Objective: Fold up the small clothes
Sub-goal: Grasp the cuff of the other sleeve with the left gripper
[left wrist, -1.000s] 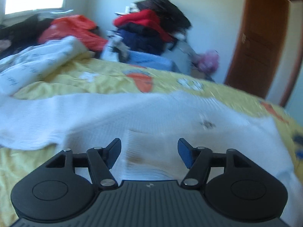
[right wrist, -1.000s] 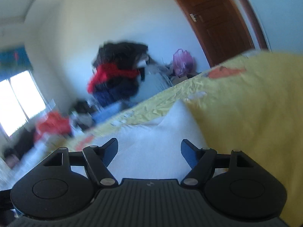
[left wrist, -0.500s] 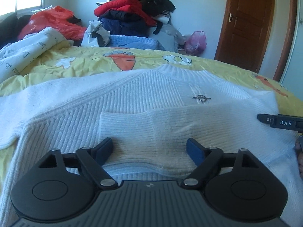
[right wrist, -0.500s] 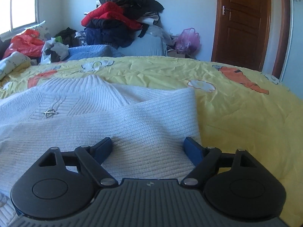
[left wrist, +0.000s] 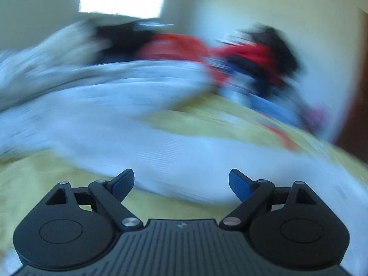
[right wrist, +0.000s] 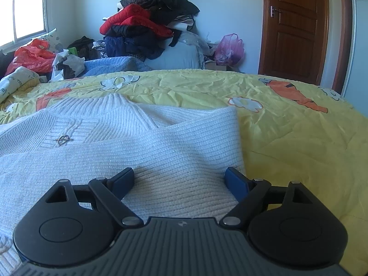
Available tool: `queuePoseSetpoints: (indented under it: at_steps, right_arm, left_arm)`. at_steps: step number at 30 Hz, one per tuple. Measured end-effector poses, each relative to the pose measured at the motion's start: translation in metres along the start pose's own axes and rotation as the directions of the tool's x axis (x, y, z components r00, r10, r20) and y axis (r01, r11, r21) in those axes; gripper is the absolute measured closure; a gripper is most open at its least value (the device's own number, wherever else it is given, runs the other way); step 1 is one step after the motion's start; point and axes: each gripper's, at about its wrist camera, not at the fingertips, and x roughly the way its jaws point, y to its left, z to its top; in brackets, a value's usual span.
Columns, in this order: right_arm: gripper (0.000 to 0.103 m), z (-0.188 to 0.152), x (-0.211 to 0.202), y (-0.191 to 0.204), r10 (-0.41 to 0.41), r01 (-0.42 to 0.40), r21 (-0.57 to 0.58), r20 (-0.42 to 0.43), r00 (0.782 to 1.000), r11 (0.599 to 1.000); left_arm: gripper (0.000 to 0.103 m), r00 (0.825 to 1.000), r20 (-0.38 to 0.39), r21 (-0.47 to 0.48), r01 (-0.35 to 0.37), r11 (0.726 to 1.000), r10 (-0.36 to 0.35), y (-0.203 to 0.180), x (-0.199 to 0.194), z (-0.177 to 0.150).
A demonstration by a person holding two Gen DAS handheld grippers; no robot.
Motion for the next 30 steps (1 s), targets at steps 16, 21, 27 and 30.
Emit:
queuePoseSetpoints:
  at_steps: [16, 21, 27, 30]
  right_arm:
    - [0.014, -0.001, 0.0, 0.001, 0.0, 0.0, -0.002, 0.002, 1.0, 1.0]
    - [0.014, -0.001, 0.0, 0.001, 0.004, -0.004, 0.002, 0.002, 1.0, 1.0]
    - [0.013, -0.001, 0.0, 0.0, 0.012, -0.012, 0.007, 0.003, 1.0, 1.0]
    - [0.012, -0.001, -0.001, 0.0, 0.018, -0.018, 0.01, 0.004, 1.0, 1.0]
  left_arm:
    - [0.058, 0.99, -0.137, -0.603, -0.063, 0.795, -0.025, 0.168, 0.077, 0.044]
    - [0.073, 0.991, -0.132, -0.559, -0.085, 0.825, 0.013, 0.164, 0.072, 0.042]
    - [0.093, 0.992, -0.098, -0.5, -0.117, 0.858, 0.078, 0.142, 0.057, 0.052]
    - [0.094, 0.994, -0.047, -0.453, -0.105, 0.885, 0.094, 0.12, 0.044, 0.064]
